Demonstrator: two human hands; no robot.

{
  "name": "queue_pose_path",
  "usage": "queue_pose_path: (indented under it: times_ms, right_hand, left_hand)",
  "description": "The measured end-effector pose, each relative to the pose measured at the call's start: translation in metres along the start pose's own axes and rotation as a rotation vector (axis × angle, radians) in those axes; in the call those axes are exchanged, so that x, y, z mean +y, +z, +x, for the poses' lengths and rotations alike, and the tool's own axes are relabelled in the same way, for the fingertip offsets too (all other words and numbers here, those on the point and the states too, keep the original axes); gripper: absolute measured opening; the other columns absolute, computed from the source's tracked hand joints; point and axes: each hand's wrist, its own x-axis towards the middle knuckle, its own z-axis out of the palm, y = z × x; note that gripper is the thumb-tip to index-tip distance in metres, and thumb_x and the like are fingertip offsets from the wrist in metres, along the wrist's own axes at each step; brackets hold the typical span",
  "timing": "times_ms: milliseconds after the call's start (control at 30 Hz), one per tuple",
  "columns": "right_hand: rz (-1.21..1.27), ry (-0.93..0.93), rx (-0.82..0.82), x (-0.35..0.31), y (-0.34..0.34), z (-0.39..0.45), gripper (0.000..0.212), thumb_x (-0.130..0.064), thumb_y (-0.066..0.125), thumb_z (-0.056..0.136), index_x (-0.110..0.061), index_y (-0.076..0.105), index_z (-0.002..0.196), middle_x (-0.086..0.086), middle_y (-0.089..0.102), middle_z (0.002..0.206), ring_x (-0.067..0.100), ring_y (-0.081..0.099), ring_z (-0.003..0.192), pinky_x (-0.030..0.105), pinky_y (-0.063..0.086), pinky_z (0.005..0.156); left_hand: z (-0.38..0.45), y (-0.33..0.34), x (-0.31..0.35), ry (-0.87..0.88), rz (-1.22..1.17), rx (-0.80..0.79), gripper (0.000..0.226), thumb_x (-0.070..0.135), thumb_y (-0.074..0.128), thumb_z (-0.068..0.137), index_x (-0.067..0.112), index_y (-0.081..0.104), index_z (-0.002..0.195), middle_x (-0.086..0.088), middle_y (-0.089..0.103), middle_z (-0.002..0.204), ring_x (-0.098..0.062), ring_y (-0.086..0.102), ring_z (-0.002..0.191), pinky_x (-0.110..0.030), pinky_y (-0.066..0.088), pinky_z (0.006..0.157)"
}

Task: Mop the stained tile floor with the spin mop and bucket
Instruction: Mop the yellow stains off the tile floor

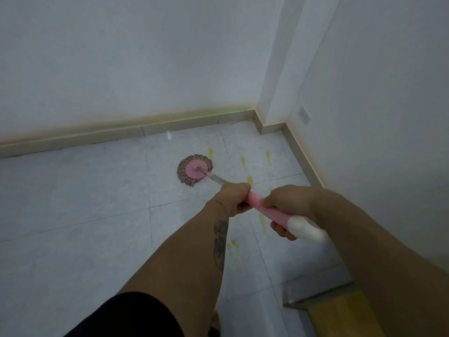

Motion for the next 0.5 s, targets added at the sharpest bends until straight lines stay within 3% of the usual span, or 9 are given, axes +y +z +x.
queue_pose_path:
  times_ms: [167, 267, 367, 433, 500]
  right_hand:
    - [0.006, 0.076, 0.031, 0.086, -0.027, -0.057, 0.033, -0.026, 0.053, 0.097, 0.003, 0.045, 0.11, 0.016, 0.05, 0.072, 0.019, 0.046, 0.04, 0.017, 0.04, 0.035]
    - [-0.035, 0.015, 0.043, 0.139, -0.041, -0.089, 0.028, -0.024, 0.048, 0.099, 0.001, 0.048, 0.089, 0.013, 0.046, 0.067, 0.018, 0.043, 0.043, 0.015, 0.036, 0.034]
    - [-0.169, -0.069, 0.011, 0.179, -0.053, -0.12, 0.037, -0.02, 0.039, 0.103, -0.004, 0.046, 0.071, 0.01, 0.044, 0.06, 0.015, 0.042, 0.039, 0.017, 0.035, 0.036]
    - [-0.164, -0.073, 0.03, 0.2, -0.059, -0.132, 0.036, -0.021, 0.041, 0.103, -0.003, 0.048, 0.073, 0.01, 0.045, 0.06, 0.013, 0.043, 0.034, 0.015, 0.035, 0.033]
    - [-0.091, 0.019, 0.054, 0.215, -0.06, -0.137, 0.031, -0.024, 0.049, 0.1, 0.003, 0.05, 0.084, 0.012, 0.047, 0.065, 0.016, 0.046, 0.037, 0.012, 0.034, 0.03]
  left_hand:
    - [-0.059, 0.07, -0.051, -0.036, 0.07, -0.103, 0.013, 0.012, 0.053, 0.096, 0.004, 0.049, 0.105, -0.013, 0.057, 0.083, -0.018, 0.059, 0.065, -0.022, 0.053, 0.039]
    - [-0.097, 0.105, -0.085, -0.075, 0.09, -0.152, 0.011, 0.013, 0.055, 0.096, 0.003, 0.05, 0.094, -0.015, 0.059, 0.083, -0.021, 0.061, 0.065, -0.024, 0.054, 0.04]
    - [-0.132, 0.134, -0.115, -0.087, 0.048, -0.206, 0.013, 0.011, 0.056, 0.096, 0.0, 0.051, 0.101, -0.018, 0.06, 0.082, -0.022, 0.064, 0.06, -0.027, 0.056, 0.041]
    - [-0.151, 0.148, -0.13, -0.087, 0.031, -0.232, 0.012, 0.01, 0.056, 0.096, -0.001, 0.051, 0.099, -0.019, 0.06, 0.08, -0.021, 0.065, 0.052, -0.028, 0.057, 0.043]
    - [-0.159, 0.155, -0.14, -0.096, 0.033, -0.233, 0.013, 0.011, 0.056, 0.097, -0.001, 0.051, 0.097, -0.019, 0.061, 0.081, -0.022, 0.064, 0.057, -0.029, 0.057, 0.046]
